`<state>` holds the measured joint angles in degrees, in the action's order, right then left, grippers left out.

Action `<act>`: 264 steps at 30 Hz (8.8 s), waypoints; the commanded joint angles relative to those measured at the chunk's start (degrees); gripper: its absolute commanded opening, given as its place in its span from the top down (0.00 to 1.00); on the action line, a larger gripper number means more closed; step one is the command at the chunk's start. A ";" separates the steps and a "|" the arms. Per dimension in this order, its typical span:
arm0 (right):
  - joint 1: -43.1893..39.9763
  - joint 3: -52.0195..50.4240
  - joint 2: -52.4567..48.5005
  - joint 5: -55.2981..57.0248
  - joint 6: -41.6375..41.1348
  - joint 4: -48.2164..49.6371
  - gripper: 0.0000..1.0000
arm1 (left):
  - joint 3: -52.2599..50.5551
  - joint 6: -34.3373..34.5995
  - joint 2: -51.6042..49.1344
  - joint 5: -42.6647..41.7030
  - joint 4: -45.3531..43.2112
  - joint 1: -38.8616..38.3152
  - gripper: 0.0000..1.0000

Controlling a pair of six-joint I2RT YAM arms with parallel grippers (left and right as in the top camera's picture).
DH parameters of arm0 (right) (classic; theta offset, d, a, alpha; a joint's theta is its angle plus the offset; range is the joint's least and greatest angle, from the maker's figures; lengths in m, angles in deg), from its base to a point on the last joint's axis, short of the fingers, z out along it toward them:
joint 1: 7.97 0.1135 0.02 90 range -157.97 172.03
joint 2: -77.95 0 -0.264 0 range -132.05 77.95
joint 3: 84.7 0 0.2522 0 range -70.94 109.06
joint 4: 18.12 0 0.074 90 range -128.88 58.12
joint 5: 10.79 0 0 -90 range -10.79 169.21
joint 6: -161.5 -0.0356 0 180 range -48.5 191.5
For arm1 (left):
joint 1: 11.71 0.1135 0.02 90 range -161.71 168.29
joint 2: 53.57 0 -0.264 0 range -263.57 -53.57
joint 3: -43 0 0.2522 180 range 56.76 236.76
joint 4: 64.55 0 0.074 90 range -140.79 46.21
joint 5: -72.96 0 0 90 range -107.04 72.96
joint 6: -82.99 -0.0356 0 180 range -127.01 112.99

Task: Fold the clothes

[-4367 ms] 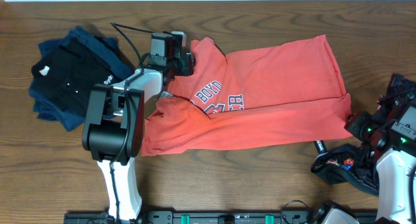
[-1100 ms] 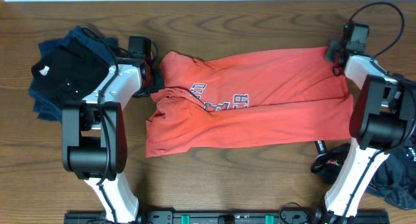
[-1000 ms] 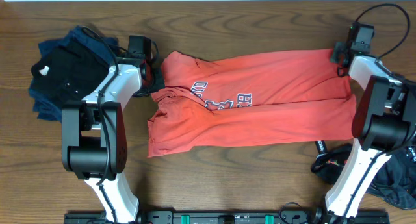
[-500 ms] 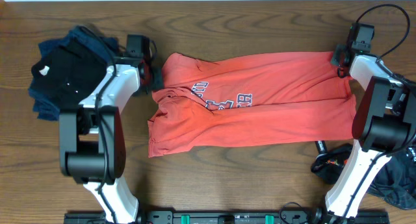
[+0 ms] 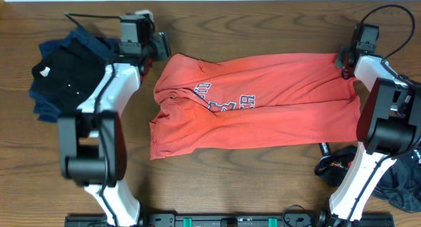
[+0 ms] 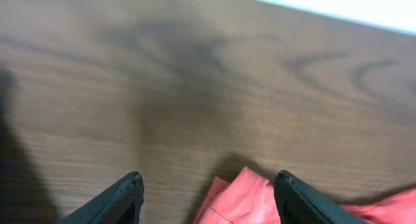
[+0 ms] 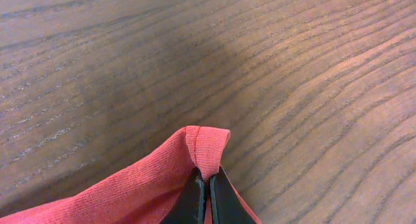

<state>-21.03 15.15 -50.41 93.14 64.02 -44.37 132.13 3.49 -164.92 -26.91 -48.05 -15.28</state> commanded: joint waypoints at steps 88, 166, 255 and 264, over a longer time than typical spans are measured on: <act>-8.33 1.68 24.50 -0.68 -1.44 -31.15 0.99 | 5.60 1.57 18.03 -11.34 33.07 -0.72 0.94; -10.99 -10.19 26.97 -8.41 -0.59 -50.34 0.55 | -6.75 1.20 7.43 -13.29 34.86 -9.55 0.41; -10.93 -10.19 26.97 -8.37 -0.59 -50.03 0.54 | -6.75 5.60 6.78 -10.38 28.63 -26.80 0.94; -10.93 -10.19 26.97 -8.37 -0.59 -50.05 0.54 | -6.75 -5.70 6.75 -24.92 26.40 -32.24 0.90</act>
<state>-31.52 5.27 -24.02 84.99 62.99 -94.35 125.66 4.01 -157.80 -46.27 -22.21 -45.42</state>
